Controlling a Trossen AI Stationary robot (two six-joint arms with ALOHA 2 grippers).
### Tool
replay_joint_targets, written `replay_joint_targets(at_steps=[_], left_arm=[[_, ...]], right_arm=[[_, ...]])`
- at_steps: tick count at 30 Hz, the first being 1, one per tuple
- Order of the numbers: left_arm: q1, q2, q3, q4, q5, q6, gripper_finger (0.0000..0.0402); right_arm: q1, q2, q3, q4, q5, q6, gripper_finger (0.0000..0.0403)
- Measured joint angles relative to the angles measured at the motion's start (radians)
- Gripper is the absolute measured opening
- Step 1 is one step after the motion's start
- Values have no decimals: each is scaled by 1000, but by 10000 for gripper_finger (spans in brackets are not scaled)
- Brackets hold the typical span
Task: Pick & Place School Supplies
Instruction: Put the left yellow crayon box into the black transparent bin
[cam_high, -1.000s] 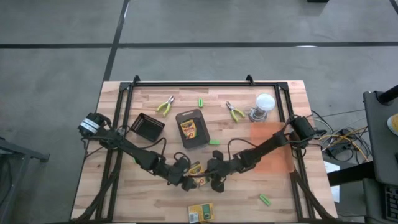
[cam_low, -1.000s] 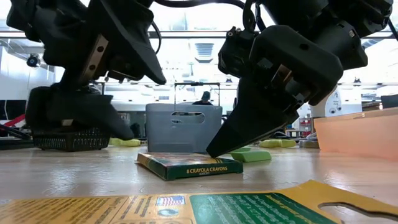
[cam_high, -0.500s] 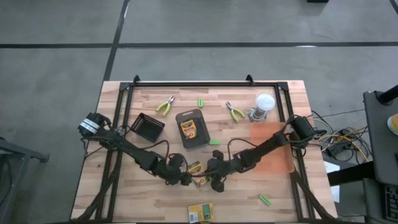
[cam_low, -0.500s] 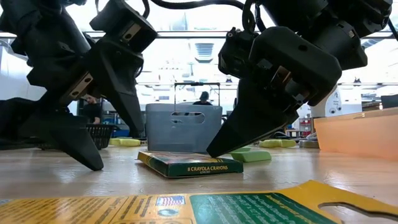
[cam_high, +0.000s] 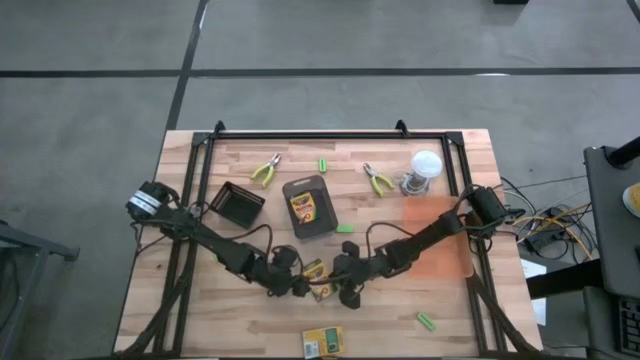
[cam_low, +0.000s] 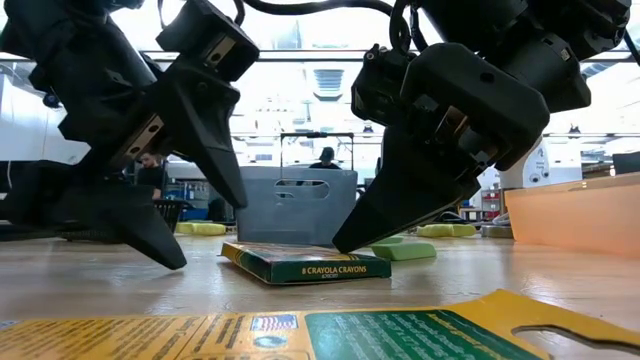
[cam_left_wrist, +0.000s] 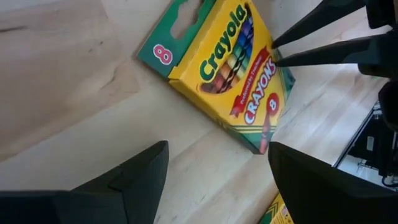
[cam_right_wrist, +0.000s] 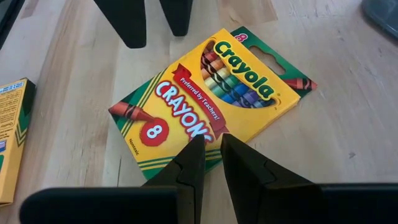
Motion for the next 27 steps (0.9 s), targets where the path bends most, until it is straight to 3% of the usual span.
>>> replay_joint_targets(at_steps=[11,20,27], left_arm=[[6,0,0,6,-3,-1,282],[8,0,0,6,-67,3,282],[-4,0,0,6,-270,-9,282]], right_arm=[[-1,0,-1,-2,26,0,57],[-1,0,-1,-2,26,0,57],[-1,0,-1,-2,26,24,57]])
